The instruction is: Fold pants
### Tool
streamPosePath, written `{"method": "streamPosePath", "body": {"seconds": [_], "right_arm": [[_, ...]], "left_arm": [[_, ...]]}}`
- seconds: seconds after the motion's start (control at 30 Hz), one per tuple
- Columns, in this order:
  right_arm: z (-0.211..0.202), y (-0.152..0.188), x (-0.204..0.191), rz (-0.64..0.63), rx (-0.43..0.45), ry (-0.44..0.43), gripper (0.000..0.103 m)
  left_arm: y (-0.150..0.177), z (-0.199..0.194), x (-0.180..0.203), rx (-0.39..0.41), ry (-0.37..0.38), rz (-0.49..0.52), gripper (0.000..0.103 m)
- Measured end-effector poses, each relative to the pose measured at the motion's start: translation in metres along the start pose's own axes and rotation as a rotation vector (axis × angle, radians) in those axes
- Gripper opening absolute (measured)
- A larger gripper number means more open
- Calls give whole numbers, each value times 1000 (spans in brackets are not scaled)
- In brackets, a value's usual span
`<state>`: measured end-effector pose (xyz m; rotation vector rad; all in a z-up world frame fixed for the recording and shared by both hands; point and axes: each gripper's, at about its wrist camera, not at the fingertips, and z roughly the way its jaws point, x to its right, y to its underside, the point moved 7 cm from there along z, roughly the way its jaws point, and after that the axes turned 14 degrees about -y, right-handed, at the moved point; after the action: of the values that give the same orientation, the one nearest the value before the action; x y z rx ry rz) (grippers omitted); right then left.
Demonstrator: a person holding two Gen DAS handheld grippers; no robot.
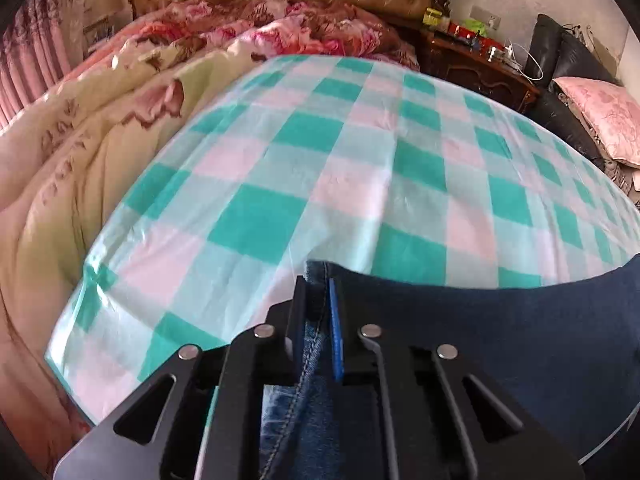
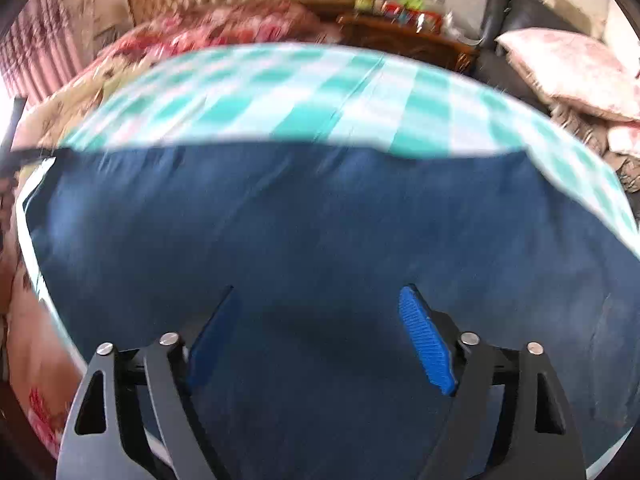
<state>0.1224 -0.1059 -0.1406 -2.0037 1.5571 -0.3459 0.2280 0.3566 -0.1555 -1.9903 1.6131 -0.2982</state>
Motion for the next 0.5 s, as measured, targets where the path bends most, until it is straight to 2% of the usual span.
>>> {"method": "streamPosePath", "body": {"seconds": [0.07, 0.1, 0.13, 0.17, 0.2, 0.3, 0.33, 0.43, 0.5], "right_arm": [[3, -18, 10, 2, 13, 22, 66], [10, -28, 17, 3, 8, 43, 64], [17, -34, 22, 5, -6, 50, 57], [25, -41, 28, 8, -20, 53, 50], [31, -45, 31, 11, -25, 53, 48], [55, -54, 46, 1, -43, 72, 43], [57, -56, 46, -5, -31, 71, 42], [63, -63, 49, 3, -27, 67, 42], [64, -64, 53, 20, -20, 72, 42]], "left_arm": [[-2, 0, 0, 7, -4, -6, 12], [0, 3, -3, -2, -26, -13, 17], [1, 8, -8, -14, -91, -18, 33], [2, 6, -11, -9, -123, -25, 39], [1, -1, -10, 10, -132, -31, 37], [-2, -47, 32, 132, -26, 14, 39], [0, -60, 51, 152, 12, 41, 40], [20, -98, 134, 215, 146, 167, 52], [30, -111, 177, 217, 256, 190, 52]]}}
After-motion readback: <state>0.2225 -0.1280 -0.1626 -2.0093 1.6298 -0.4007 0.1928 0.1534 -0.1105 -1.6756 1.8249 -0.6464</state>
